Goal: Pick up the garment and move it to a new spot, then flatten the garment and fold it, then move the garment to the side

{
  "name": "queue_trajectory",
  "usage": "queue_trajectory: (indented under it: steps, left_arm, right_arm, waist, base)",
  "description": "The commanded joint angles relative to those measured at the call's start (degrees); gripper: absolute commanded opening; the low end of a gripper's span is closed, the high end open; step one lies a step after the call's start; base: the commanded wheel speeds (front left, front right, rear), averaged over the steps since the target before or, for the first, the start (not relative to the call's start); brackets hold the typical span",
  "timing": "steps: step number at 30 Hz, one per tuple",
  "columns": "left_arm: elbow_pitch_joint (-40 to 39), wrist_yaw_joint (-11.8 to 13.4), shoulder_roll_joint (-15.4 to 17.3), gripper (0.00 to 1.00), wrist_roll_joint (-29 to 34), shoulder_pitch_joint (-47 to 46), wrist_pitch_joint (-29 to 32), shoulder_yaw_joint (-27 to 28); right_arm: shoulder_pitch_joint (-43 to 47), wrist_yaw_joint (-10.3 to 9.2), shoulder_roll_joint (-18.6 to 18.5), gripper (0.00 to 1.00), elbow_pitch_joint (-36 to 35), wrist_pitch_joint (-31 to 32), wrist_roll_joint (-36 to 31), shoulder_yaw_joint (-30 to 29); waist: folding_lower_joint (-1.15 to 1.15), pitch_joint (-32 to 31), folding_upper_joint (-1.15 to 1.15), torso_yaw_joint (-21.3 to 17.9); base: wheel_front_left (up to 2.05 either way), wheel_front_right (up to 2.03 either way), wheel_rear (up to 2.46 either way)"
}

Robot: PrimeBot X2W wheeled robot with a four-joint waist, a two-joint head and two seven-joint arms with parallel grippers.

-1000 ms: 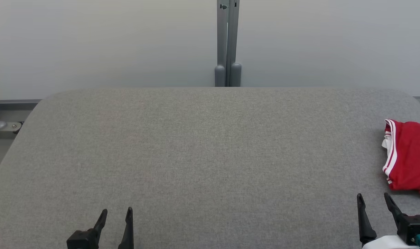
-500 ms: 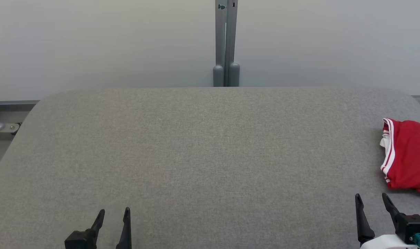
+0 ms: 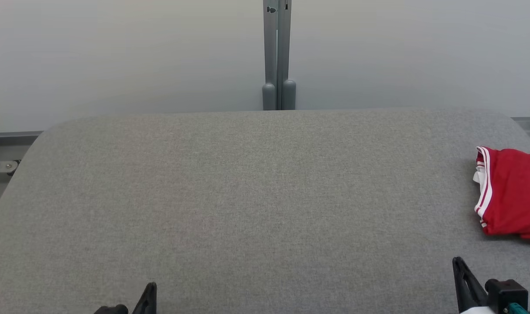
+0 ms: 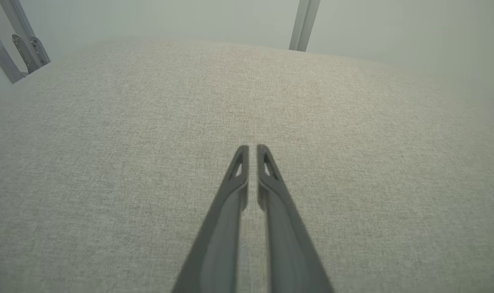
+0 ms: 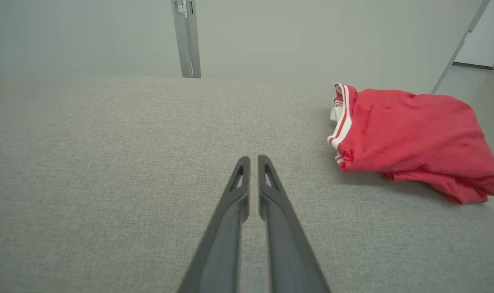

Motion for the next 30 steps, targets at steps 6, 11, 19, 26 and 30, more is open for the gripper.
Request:
queue_trajectory:
  steps: [6, 11, 19, 26, 30]
  left_arm:
    - [0.2, 0.0, -0.1, 0.00, -4.5, -0.3, 1.4, 0.8]
    - [-0.8, 0.0, -0.1, 0.00, -9.9, -1.0, 2.8, 1.5]
    - [-2.3, 0.0, -0.2, 0.00, -18.7, -2.1, 5.1, 2.6]
    - [-3.4, 0.0, -0.3, 0.00, -25.0, -3.0, 6.7, 3.4]
    - [-3.9, 0.0, -0.3, 0.00, -28.4, -3.5, 7.6, 3.8]
  right_arm:
    - [-0.9, 0.00, 0.4, 0.00, 1.2, 1.9, 5.1, -0.5]
    - [-1.6, -0.01, 0.5, 0.00, 0.8, 3.2, 11.4, -0.2]
    - [-2.9, -0.02, 0.6, 0.00, 0.0, 5.3, 21.6, 0.2]
    - [-3.9, -0.02, 0.6, 0.00, -0.3, 6.9, 28.9, 0.4]
    - [-4.5, -0.03, 0.7, 0.00, -0.5, 7.8, 32.8, 0.5]
  waist:
    - [0.00, 0.2, 0.00, -0.1]
    - [0.00, 0.5, 0.00, -0.3]
    - [0.00, 0.9, 0.00, -0.6]
    - [0.00, 1.2, 0.00, -0.8]
    - [0.00, 1.4, 0.00, -1.0]
  base:
    - [0.00, 0.00, 0.00]
    - [0.00, 0.00, 0.00]
    - [0.00, 0.00, 0.00]
    - [0.00, 0.00, 0.00]
    - [0.00, 0.00, 0.00]
